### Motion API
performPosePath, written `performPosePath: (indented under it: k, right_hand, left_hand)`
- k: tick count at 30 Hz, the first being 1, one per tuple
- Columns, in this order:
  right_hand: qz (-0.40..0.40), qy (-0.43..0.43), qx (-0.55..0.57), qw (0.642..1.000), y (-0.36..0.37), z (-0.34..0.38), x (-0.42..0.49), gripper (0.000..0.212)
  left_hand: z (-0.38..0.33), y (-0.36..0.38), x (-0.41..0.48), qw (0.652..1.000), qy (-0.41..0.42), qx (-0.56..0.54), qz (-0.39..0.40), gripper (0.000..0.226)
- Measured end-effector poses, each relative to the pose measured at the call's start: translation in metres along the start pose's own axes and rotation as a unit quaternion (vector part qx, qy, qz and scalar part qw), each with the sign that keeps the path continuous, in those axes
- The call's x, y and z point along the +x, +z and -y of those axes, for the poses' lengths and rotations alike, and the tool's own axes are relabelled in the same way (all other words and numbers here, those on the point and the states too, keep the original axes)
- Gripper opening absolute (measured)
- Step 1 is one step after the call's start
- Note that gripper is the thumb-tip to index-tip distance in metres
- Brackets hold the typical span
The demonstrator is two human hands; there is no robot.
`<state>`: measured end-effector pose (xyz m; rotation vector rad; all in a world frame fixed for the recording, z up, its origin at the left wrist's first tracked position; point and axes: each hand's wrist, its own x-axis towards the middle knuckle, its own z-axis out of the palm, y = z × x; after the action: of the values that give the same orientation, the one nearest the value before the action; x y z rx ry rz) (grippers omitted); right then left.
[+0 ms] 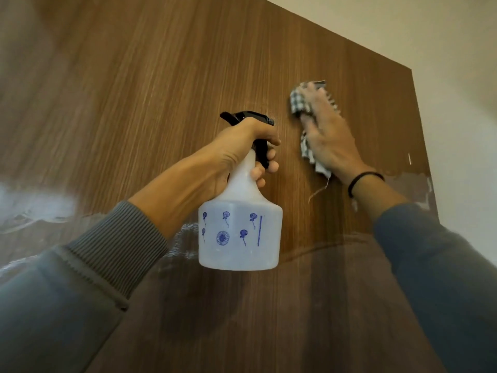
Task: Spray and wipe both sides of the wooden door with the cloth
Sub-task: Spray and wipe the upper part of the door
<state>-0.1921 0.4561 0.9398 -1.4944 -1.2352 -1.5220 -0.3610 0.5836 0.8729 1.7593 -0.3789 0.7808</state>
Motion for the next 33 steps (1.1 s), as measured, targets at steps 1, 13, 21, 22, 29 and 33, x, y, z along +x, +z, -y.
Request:
performPosePath:
  k: [1,13,21,22,29,33]
  right_hand:
    - [-0.009,0.028,0.007,1.0,-0.003,-0.003,0.008,0.052]
    - [0.024,-0.066,-0.025,0.997,0.002,-0.006,-0.034,0.053]
    - [0.03,-0.09,-0.024,0.995,0.02,0.03,-0.101,0.056]
    - [0.057,-0.127,-0.03,0.99,0.019,0.026,-0.118,0.057]
    - [0.0,0.039,-0.01,0.999,-0.008,-0.035,-0.115,0.053]
    - [0.039,-0.011,-0.022,0.999,-0.003,-0.009,-0.143,0.056]
  left_hand:
    - [0.0,0.0,-0.001,1.0,0.0,0.001,0.003,0.029]
    - [0.004,0.002,-0.006,1.0,0.003,0.017,-0.012,0.028]
    - [0.005,0.006,-0.009,0.999,0.018,0.024,-0.016,0.027]
    - [0.005,0.006,-0.009,0.999,0.02,0.025,-0.017,0.027]
    - [0.004,0.006,-0.012,0.999,0.017,0.043,-0.009,0.024]
    - [0.004,0.025,-0.01,0.999,0.012,0.045,0.005,0.026]
